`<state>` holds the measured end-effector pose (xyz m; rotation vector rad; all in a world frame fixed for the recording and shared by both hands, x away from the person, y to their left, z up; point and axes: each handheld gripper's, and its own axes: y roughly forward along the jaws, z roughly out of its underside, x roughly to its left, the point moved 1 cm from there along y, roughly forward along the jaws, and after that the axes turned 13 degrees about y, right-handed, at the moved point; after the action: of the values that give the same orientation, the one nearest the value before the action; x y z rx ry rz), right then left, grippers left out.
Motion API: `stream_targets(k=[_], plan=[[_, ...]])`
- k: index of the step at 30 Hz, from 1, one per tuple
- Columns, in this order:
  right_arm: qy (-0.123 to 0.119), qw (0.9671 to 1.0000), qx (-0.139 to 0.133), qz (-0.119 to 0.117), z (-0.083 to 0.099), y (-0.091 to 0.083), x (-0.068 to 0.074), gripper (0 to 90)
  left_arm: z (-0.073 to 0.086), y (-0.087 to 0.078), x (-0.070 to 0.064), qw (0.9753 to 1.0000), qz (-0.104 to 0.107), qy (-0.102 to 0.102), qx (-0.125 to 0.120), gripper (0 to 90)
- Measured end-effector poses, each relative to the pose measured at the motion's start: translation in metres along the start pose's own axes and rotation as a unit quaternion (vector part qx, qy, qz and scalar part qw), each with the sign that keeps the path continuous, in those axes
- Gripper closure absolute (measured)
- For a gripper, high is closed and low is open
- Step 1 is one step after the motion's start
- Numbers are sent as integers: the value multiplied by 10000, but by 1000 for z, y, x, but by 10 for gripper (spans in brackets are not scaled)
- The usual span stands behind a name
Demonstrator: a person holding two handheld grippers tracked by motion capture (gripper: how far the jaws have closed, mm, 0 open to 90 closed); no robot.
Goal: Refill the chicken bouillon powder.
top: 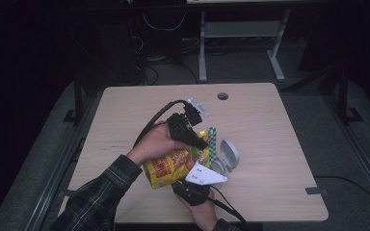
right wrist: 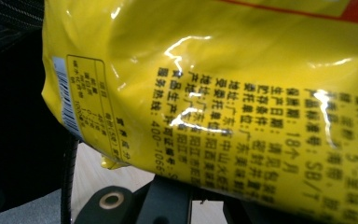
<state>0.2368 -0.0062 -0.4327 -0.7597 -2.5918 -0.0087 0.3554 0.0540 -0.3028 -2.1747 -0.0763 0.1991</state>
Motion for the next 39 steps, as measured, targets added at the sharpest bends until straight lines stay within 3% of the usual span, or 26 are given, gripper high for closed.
stream_targets(k=[8,39], plan=[[12,10000,-26,-8,0,0,0,898,-3,1,-1,10000,-5,17,83,895],[-9,10000,7,-38,0,0,-1,898,-1,0,-4,9999,-128,102,15,895]])
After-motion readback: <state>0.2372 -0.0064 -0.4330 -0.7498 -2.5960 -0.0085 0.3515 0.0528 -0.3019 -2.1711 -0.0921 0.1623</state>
